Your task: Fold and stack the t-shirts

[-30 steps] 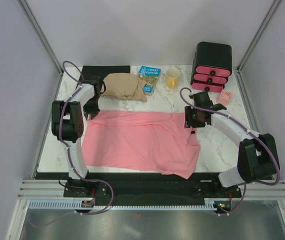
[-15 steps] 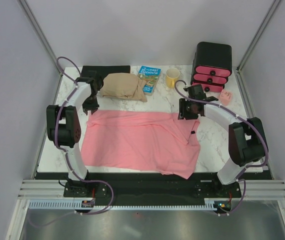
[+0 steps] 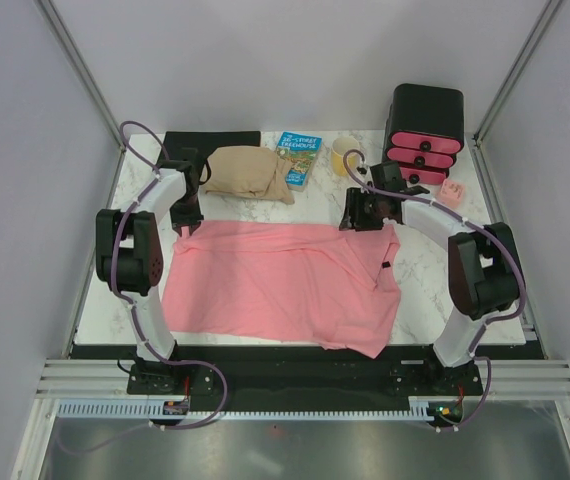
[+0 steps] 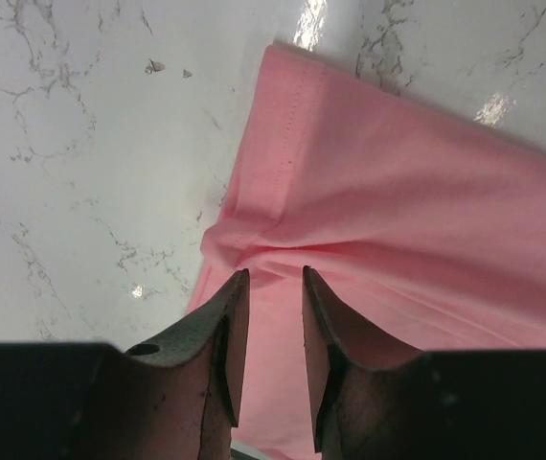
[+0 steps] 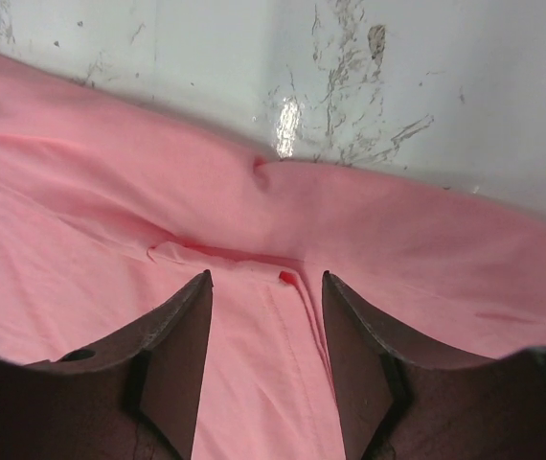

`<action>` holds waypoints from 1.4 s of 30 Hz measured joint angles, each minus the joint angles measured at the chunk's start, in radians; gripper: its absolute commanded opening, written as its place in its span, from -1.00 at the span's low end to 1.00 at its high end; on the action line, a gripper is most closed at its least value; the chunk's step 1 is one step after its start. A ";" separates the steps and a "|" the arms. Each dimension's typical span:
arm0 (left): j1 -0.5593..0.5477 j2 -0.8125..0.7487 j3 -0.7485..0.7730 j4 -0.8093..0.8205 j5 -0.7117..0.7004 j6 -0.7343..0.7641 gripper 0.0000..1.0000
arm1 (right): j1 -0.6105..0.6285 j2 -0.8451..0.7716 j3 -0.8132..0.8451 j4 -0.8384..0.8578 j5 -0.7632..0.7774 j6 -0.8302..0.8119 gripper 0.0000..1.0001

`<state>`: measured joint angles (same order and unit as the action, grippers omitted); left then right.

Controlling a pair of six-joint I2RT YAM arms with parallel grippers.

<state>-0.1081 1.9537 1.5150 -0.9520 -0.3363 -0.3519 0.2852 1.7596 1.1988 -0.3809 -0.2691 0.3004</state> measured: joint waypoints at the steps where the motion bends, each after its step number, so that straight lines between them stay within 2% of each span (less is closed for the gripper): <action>1: 0.000 0.000 0.000 0.002 0.000 0.000 -0.29 | 0.000 0.011 0.000 0.001 -0.010 0.000 0.15; 9: 0.000 0.000 0.000 0.007 0.006 0.001 -0.31 | 0.001 0.049 -0.032 0.009 -0.056 -0.006 0.12; 16: 0.000 0.000 0.000 0.008 0.006 0.001 -0.31 | 0.012 0.080 -0.034 0.024 -0.084 -0.017 0.01; 19: 0.000 0.000 0.000 0.008 0.006 0.001 -0.31 | 0.017 0.092 -0.034 0.030 -0.095 -0.021 -0.23; 20: 0.000 0.000 0.000 0.008 0.006 0.001 -0.31 | 0.019 0.095 -0.034 0.030 -0.098 -0.021 -0.57; 22: 0.000 0.000 0.000 0.008 0.006 0.001 -0.32 | 0.021 0.101 -0.034 0.031 -0.100 -0.022 -0.75; 33: 0.000 0.000 0.002 0.008 0.024 0.002 -0.34 | 0.037 0.080 -0.034 -0.009 -0.098 -0.027 -0.85; 36: 0.000 0.000 0.008 0.008 0.029 0.002 -0.35 | 0.064 0.038 -0.034 -0.045 -0.096 -0.027 -0.85; 38: 0.000 0.000 0.011 0.008 0.031 0.002 -0.35 | 0.089 0.006 -0.034 -0.069 -0.093 -0.027 -0.99; 42: 0.000 0.000 0.013 0.008 0.033 0.002 -0.36 | 0.140 -0.049 -0.046 -0.092 -0.088 -0.022 -1.00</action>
<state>-0.1081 1.9541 1.5276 -0.9436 -0.3031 -0.3504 0.4248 1.7103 1.1526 -0.4725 -0.3573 0.2783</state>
